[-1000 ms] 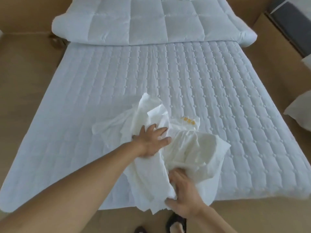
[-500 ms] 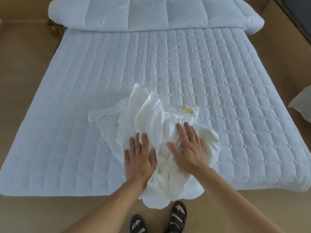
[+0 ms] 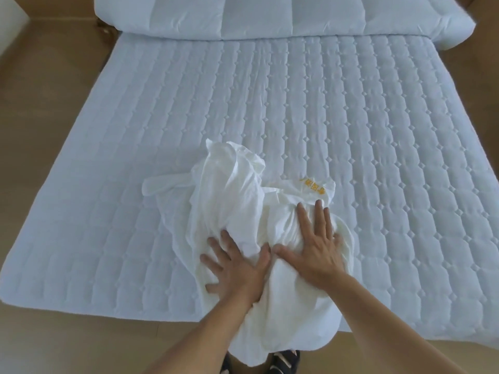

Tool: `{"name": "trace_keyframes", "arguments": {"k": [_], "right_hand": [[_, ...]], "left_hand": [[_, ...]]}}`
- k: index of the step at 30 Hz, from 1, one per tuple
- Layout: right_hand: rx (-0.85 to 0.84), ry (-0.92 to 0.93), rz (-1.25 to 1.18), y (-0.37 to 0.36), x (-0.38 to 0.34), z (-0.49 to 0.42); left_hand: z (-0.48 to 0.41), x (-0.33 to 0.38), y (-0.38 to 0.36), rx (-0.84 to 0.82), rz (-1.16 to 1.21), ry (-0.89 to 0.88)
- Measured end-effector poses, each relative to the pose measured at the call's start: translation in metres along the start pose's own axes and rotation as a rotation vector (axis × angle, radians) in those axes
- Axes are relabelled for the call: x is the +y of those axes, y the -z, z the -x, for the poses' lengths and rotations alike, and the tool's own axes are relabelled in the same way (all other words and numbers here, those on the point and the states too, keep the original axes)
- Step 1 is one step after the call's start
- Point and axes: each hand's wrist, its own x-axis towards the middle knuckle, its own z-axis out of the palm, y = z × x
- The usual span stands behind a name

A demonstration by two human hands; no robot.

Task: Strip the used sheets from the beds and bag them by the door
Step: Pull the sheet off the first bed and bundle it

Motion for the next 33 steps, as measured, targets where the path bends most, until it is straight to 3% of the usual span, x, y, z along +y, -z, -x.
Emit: {"name": "trace_keyframes", "arguments": {"k": [6,13,16,19,24,28,30,33], "right_hand": [[-0.14,-0.002,0.131,0.018,0.02,-0.046],[-0.263,-0.187,-0.327,0.02,0.007,-0.058],[-0.345,-0.203,-0.602,0.032,-0.003,-0.051],[-0.404,-0.081,-0.879,0.049,-0.028,-0.042],[-0.204,0.076,-0.714,0.089,-0.066,-0.047],[-0.026,-0.004,-0.36,0.079,-0.083,-0.05],[0.001,0.03,-0.202,0.056,-0.094,-0.047],[0.011,0.063,-0.102,0.025,-0.115,-0.048]], "left_hand": [[-0.025,-0.008,-0.002,0.138,0.104,0.017],[-0.043,-0.01,0.014,0.016,0.189,0.012],[-0.034,-0.011,0.025,-0.003,0.439,-0.028],[-0.022,-0.004,0.038,-0.119,0.727,-0.063],[-0.03,0.015,0.056,-0.235,0.856,-0.276],[-0.049,0.009,0.086,-0.361,0.485,-0.181],[-0.052,-0.007,0.099,-0.304,0.256,-0.114],[-0.054,-0.024,0.124,0.019,0.198,-0.167]]}}
